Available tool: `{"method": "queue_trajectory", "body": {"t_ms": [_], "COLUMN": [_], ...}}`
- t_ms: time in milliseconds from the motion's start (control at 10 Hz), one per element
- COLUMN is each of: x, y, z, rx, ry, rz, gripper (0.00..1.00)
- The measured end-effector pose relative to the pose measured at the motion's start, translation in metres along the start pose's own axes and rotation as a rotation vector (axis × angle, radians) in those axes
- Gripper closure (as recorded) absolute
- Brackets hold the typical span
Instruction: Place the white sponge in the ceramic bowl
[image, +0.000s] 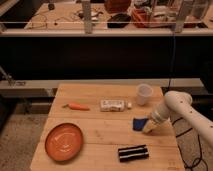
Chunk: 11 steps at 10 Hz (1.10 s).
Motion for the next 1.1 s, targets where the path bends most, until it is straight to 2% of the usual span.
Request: {"method": "queue_trajectory", "body": {"t_ms": [100,300,500,900,1100], "x": [0.007,0.013,0.014,0.015,0.031], "y": [-0.005,-0.009,-0.010,-0.011,-0.013], "z": [0.007,0.012,0.012,0.009,-0.008], "rx": [0.010,0.013,0.010,0.011,0.001], "ry": [-0.018,-0.045,-0.050,-0.054,-0.055], "rz": [-0.013,-0.025,-0.025,-0.031,-0.049], "gripper": [0.63,0.80,0.99,0.99,0.99]}}
